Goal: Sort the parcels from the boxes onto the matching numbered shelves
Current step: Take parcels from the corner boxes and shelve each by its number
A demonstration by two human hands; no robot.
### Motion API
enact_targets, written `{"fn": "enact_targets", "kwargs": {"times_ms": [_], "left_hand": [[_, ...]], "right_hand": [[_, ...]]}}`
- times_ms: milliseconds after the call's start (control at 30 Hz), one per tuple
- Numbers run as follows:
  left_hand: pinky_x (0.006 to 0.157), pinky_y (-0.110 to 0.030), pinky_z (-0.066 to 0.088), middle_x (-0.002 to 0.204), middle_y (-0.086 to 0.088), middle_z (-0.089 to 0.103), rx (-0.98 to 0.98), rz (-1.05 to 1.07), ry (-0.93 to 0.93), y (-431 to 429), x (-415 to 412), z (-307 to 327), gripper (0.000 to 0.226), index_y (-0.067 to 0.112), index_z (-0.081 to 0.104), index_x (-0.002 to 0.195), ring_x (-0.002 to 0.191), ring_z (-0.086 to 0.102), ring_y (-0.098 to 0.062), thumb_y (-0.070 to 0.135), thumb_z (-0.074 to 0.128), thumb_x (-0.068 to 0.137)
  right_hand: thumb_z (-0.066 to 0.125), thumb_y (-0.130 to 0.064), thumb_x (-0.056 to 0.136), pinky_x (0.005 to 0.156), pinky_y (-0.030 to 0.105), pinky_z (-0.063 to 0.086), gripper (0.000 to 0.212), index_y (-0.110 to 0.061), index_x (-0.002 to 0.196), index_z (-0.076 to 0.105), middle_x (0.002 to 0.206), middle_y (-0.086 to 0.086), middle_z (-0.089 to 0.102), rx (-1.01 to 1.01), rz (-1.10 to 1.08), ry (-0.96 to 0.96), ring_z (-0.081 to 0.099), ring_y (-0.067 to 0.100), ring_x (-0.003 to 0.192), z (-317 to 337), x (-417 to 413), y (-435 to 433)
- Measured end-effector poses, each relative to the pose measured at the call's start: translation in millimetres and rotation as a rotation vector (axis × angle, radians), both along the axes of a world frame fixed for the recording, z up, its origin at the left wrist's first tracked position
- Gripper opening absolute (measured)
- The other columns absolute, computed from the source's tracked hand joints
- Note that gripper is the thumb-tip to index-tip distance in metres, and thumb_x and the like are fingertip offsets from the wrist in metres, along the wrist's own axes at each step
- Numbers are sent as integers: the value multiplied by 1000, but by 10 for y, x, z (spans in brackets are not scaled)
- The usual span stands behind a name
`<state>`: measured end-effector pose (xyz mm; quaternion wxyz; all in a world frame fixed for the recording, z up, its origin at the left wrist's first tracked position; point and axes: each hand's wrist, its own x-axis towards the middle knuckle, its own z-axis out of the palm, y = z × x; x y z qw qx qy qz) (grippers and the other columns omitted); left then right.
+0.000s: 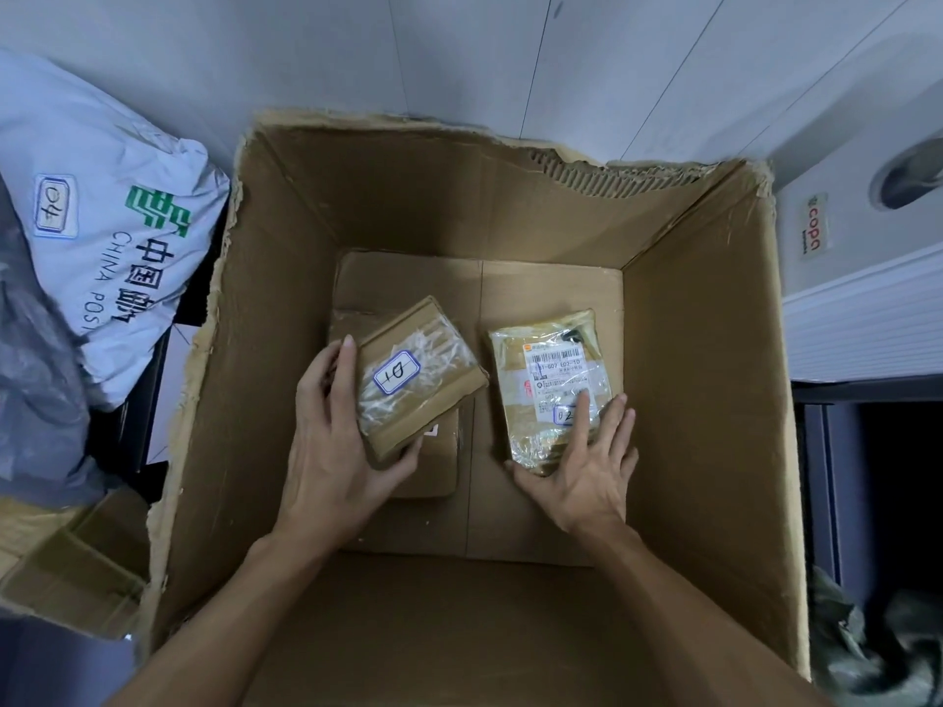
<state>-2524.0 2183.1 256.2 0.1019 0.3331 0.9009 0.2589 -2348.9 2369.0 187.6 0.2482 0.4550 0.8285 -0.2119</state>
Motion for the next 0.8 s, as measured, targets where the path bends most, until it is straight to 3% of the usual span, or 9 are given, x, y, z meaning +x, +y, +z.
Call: {"fn": "enact_targets", "kwargs": {"times_ms": [133, 367, 500, 700, 800], "left_hand": [[115, -55, 34, 155, -18, 22, 5, -13, 50, 70, -49, -28, 107, 0, 22, 153, 149, 21, -31, 60, 66, 76], [121, -47, 24, 156, -20, 24, -73, -41, 122, 64, -53, -95, 107, -3, 18, 155, 150, 20, -34, 56, 68, 81], [123, -49, 20, 160, -24, 20, -98, -42, 150, 38, -57, -73, 107, -6, 15, 154, 152, 14, -35, 55, 65, 83], [125, -30, 3, 164, -22, 8, -81, -25, 122, 17, 40, -95, 107, -6, 11, 155, 154, 4, -33, 49, 69, 84], [124, -26, -2, 164, -23, 5, -85, -12, 120, 17, 92, -99, 107, -6, 10, 155, 154, 1, -34, 55, 63, 86]], "right_hand": [[45, -97, 65, 119, 61, -2, 140, -19, 152, -32, 153, 18, -43, 11, -2, 20, -36, 35, 144, -41, 22, 8], [46, -95, 67, 120, 64, 5, 140, -14, 153, -28, 156, 22, -37, 75, 3, 20, -28, 39, 147, -150, 24, -51], [36, -102, 62, 120, 65, 4, 142, -14, 154, -27, 156, 22, -36, 105, 24, 52, -28, 38, 147, -189, 64, -47], [27, -106, 56, 115, 71, 13, 145, -11, 159, -10, 162, 25, -21, 121, 4, 98, -13, 41, 151, -252, 99, -64], [26, -107, 56, 116, 71, 5, 147, -9, 157, -18, 158, 26, -30, 109, 12, 52, -23, 42, 149, -231, 60, -89]]}}
